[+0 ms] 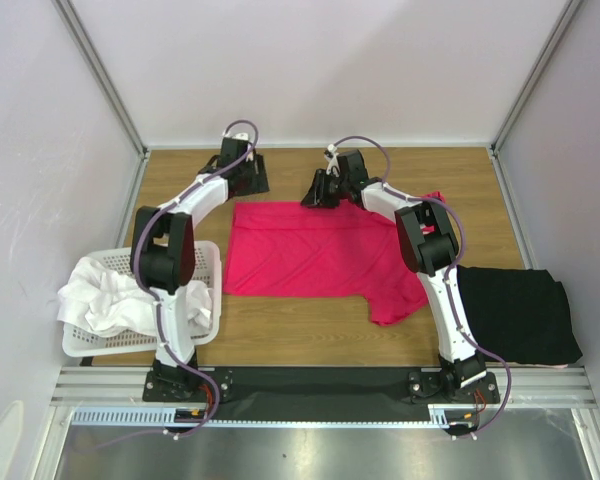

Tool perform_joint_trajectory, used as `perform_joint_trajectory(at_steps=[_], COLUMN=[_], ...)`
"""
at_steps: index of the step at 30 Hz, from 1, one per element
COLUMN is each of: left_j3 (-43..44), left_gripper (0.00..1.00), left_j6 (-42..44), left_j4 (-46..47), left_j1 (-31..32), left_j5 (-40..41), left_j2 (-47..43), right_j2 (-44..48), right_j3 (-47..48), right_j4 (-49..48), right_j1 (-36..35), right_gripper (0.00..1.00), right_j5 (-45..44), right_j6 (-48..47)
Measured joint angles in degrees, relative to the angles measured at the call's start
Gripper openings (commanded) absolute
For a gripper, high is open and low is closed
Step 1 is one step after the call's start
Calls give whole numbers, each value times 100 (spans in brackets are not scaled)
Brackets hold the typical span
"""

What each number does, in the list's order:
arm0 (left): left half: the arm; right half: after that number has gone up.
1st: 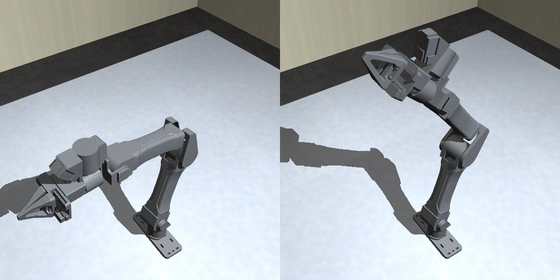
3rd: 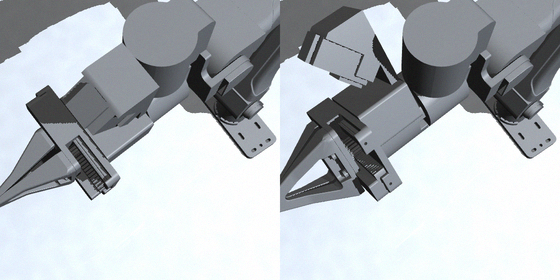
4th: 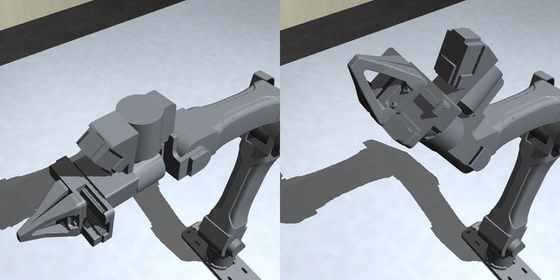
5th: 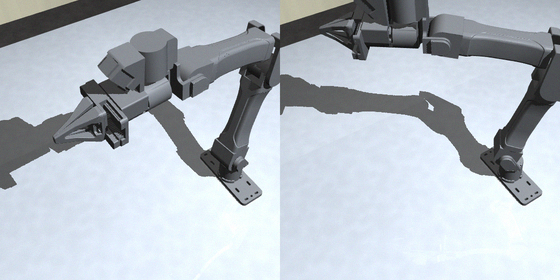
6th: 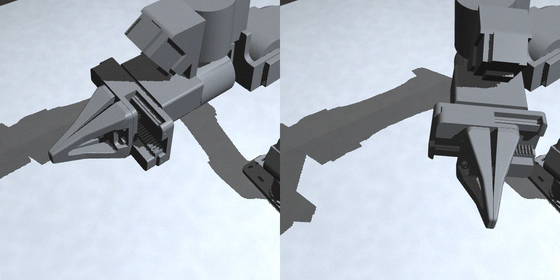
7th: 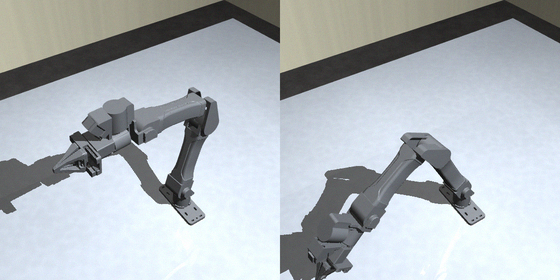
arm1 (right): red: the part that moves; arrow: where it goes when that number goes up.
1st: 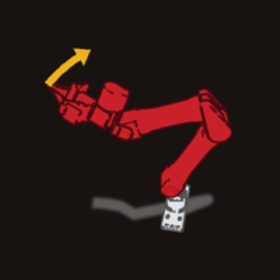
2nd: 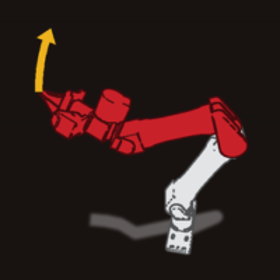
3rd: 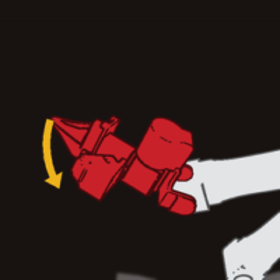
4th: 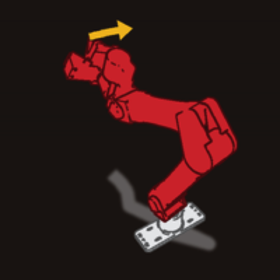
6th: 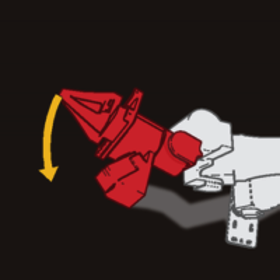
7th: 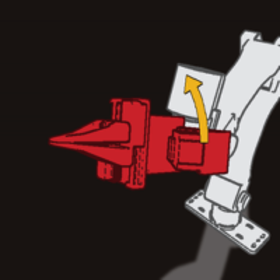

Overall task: Fold and stack the t-shirts
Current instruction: Fold the tshirt

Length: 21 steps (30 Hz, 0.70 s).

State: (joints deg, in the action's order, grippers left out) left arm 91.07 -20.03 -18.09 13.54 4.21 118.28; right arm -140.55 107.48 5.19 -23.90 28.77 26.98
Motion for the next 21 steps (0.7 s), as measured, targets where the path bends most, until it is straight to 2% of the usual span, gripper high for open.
perform_joint_trajectory(at_steps=[1,2,4,5,9,14,21], left_j3=[0,0,0,0,22,55,249], left_gripper=[82,91,94,100,100,100,100], left_j6=[164,385,986,1257,2503,4000,5005], left_j4=[28,66,129,127,-160,-772,-1281], left_j1=[35,57,105,118,160,166,195], left_j5=[-129,-352,-1001,-1294,-2170,-2723,-3112], left_j2=[-61,-140,-295,-334,-361,-319,94], right_j2=[0,0,0,0,0,0,0], right_j3=[0,0,0,0,0,0,0], right_j4=[0,2,0,2,2,2,2], right_j1=[2,2,2,2,2,2,4], right_gripper=[39,38,39,39,39,39,39], right_j5=[0,0,-2,-2,-2,-2,-2], right_j6=[0,0,0,0,-2,-2,-2])
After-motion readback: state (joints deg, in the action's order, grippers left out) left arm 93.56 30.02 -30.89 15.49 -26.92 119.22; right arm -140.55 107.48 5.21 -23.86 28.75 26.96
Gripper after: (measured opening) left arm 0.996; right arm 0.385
